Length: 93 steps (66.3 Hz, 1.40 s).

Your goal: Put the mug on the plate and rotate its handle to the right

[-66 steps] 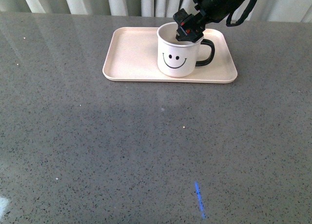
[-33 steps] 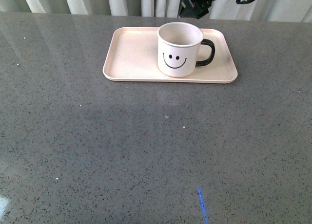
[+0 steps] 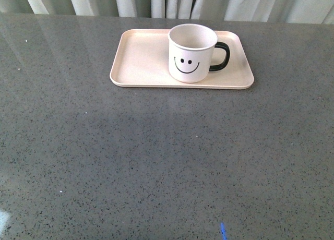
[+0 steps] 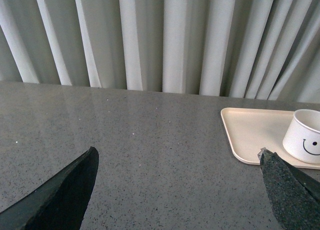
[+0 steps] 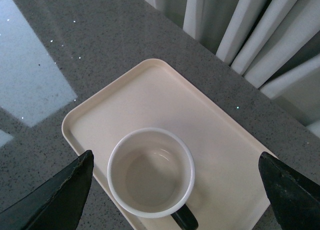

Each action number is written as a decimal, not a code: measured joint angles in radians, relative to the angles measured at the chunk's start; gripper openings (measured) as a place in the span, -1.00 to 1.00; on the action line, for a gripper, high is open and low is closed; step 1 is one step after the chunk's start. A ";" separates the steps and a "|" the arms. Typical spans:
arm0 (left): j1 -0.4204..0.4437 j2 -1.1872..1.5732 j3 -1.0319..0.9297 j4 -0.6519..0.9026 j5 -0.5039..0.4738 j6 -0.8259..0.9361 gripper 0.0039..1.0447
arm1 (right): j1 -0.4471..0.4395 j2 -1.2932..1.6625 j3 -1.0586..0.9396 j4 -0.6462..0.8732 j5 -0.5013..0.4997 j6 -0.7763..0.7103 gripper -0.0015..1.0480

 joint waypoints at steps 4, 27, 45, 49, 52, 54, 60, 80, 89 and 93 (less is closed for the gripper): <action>0.000 0.000 0.000 0.000 0.001 0.000 0.83 | 0.015 -0.029 -0.166 0.366 0.283 0.131 0.57; 0.000 0.000 0.000 0.000 0.000 0.000 0.83 | -0.031 -0.405 -0.933 1.089 0.457 0.372 -0.85; 0.000 0.000 0.000 0.000 0.000 0.000 0.83 | -0.083 -0.594 -1.163 1.123 0.397 0.376 -0.97; 0.000 0.000 0.000 0.000 0.000 0.000 0.83 | -0.094 -0.632 -1.204 1.122 0.397 0.376 -0.97; 0.000 0.000 0.000 0.000 0.000 0.000 0.83 | -0.097 -0.657 -1.226 1.121 0.397 0.376 -0.97; 0.000 0.000 0.000 0.000 0.000 0.000 0.83 | -0.097 -0.677 -1.243 1.118 0.394 0.376 -0.97; 0.000 0.000 0.000 0.000 0.000 0.000 0.83 | -0.097 -0.744 -1.294 1.100 0.391 0.376 -0.97; 0.000 0.000 0.000 0.000 0.000 0.000 0.83 | -0.097 -0.905 -1.432 1.065 0.391 0.376 -0.97; 0.000 0.000 0.000 0.000 0.000 0.000 0.83 | -0.097 -1.024 -1.458 0.981 0.391 0.376 -0.97; 0.000 0.000 0.000 0.000 0.000 0.000 0.83 | -0.097 -1.070 -1.468 0.942 0.391 0.376 -0.97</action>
